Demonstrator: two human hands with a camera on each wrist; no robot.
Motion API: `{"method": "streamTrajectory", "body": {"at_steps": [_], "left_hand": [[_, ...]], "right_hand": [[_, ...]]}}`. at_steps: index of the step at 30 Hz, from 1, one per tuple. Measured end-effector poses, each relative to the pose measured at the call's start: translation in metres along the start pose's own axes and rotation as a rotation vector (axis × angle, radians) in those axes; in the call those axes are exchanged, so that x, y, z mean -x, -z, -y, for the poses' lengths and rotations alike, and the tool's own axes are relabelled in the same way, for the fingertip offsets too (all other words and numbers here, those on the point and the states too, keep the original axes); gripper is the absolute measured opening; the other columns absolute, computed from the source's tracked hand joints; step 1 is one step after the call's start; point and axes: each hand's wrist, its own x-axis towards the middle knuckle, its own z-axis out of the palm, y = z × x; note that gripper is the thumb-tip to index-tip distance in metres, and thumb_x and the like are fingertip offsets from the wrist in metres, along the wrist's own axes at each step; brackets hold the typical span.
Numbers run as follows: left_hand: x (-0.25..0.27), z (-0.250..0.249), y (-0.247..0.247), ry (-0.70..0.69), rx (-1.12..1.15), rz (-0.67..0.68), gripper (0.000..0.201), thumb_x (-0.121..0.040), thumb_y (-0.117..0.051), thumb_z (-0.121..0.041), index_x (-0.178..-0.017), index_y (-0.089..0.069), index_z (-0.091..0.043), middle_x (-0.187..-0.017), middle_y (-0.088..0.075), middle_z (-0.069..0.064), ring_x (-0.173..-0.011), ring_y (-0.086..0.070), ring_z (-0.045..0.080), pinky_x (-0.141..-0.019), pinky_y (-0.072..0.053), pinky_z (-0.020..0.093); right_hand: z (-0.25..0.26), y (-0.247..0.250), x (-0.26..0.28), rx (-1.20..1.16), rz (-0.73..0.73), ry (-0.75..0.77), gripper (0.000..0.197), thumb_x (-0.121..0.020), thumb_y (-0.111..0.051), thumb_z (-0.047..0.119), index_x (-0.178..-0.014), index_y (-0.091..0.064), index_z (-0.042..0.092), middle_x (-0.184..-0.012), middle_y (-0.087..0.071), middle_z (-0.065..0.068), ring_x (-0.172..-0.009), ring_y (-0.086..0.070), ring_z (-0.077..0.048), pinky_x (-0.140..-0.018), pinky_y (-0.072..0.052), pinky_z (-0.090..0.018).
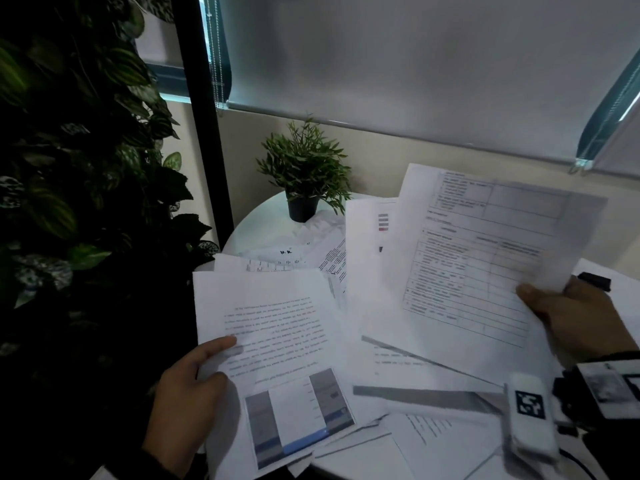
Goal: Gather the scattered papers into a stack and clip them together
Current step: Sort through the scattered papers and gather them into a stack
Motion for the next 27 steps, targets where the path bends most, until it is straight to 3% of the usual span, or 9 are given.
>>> {"method": "streamTrajectory", "body": {"at_steps": [3, 7, 10, 12, 16, 21, 23, 25, 27], "left_hand": [[0.0, 0.001, 0.0, 0.01, 0.002, 0.013, 0.048, -0.08, -0.042, 0.022, -0.096, -0.066, -0.016, -0.106, -0.061, 0.005, -0.1, -0.055, 0.017, -0.086, -0.041, 0.021], [-0.004, 0.005, -0.004, 0.06, 0.101, 0.023, 0.032, -0.088, -0.051, 0.009, -0.092, -0.071, -0.016, -0.105, -0.067, 0.001, -0.095, -0.058, 0.011, -0.077, -0.043, 0.008], [-0.005, 0.008, -0.01, 0.154, 0.336, -0.025, 0.017, -0.086, -0.066, -0.028, -0.08, -0.077, -0.017, -0.102, -0.072, -0.003, -0.108, -0.061, 0.014, -0.101, -0.042, 0.027], [-0.002, 0.012, -0.011, 0.156, 0.324, 0.027, 0.05, -0.064, -0.075, -0.058, -0.095, -0.073, -0.018, -0.11, -0.07, -0.002, -0.108, -0.062, 0.013, -0.098, -0.045, 0.029], [0.0, 0.011, -0.009, 0.146, 0.204, 0.093, 0.052, -0.078, -0.073, -0.022, -0.123, -0.049, -0.03, -0.136, -0.051, 0.001, -0.128, -0.047, 0.018, -0.103, -0.042, 0.035], [-0.001, 0.007, -0.006, 0.166, 0.374, 0.145, 0.045, -0.085, -0.063, -0.022, -0.129, -0.051, -0.025, -0.124, -0.064, -0.008, -0.11, -0.062, 0.013, -0.095, -0.045, 0.033], [0.0, 0.011, -0.006, 0.081, 0.271, 0.116, 0.058, -0.081, -0.067, 0.001, -0.128, -0.047, -0.025, -0.117, -0.064, -0.008, -0.103, -0.061, 0.008, -0.091, -0.046, 0.03], [-0.001, 0.012, -0.005, 0.027, 0.211, 0.069, 0.069, -0.08, -0.059, 0.017, -0.127, -0.042, -0.03, -0.117, -0.061, -0.008, -0.107, -0.059, 0.012, -0.099, -0.044, 0.037], [-0.003, 0.005, -0.002, -0.057, 0.216, 0.031, 0.064, -0.079, -0.059, 0.017, -0.122, -0.047, -0.029, -0.117, -0.062, -0.006, -0.114, -0.058, 0.021, -0.102, -0.043, 0.044]], "right_hand": [[-0.022, -0.012, -0.01, -0.163, 0.032, 0.013, 0.094, -0.033, -0.083, 0.066, -0.112, -0.067, 0.017, -0.108, -0.071, -0.002, -0.1, -0.067, -0.025, -0.089, -0.051, -0.044], [-0.005, -0.059, 0.016, -0.055, 0.16, 0.038, 0.035, -0.083, -0.07, 0.016, -0.117, -0.063, 0.011, -0.111, -0.066, -0.005, -0.09, -0.064, -0.019, -0.091, -0.048, -0.04], [-0.018, -0.099, 0.04, 0.155, 0.277, 0.097, 0.031, -0.083, -0.066, 0.001, -0.112, -0.061, 0.01, -0.109, -0.067, -0.007, -0.092, -0.063, -0.019, -0.092, -0.05, -0.038], [-0.031, -0.12, 0.055, 0.211, 0.426, 0.064, 0.039, -0.08, -0.066, -0.003, -0.114, -0.059, 0.014, -0.109, -0.068, -0.004, -0.094, -0.064, -0.015, -0.094, -0.049, -0.037], [-0.032, -0.142, 0.077, 0.216, 0.658, 0.029, 0.047, -0.085, -0.06, -0.002, -0.11, -0.054, 0.037, -0.105, -0.065, 0.016, -0.096, -0.062, 0.004, -0.086, -0.049, -0.017], [-0.029, -0.133, 0.075, 0.263, 0.658, 0.057, 0.053, -0.087, -0.058, 0.002, -0.126, -0.045, 0.035, -0.112, -0.059, 0.023, -0.105, -0.056, 0.005, -0.081, -0.042, -0.007], [-0.029, -0.131, 0.079, 0.226, 0.668, 0.035, 0.05, -0.087, -0.059, 0.002, -0.115, -0.045, 0.041, -0.105, -0.056, 0.028, -0.097, -0.055, 0.012, -0.069, -0.041, -0.001], [-0.029, -0.131, 0.078, 0.162, 0.628, 0.009, 0.043, -0.087, -0.061, 0.002, -0.103, -0.046, 0.039, -0.1, -0.054, 0.023, -0.08, -0.054, 0.016, -0.06, -0.041, 0.001], [-0.024, -0.131, 0.079, 0.086, 0.569, -0.005, 0.046, -0.085, -0.067, 0.01, -0.121, -0.046, 0.028, -0.113, -0.054, 0.007, -0.091, -0.056, 0.005, -0.073, -0.044, -0.006]]}}
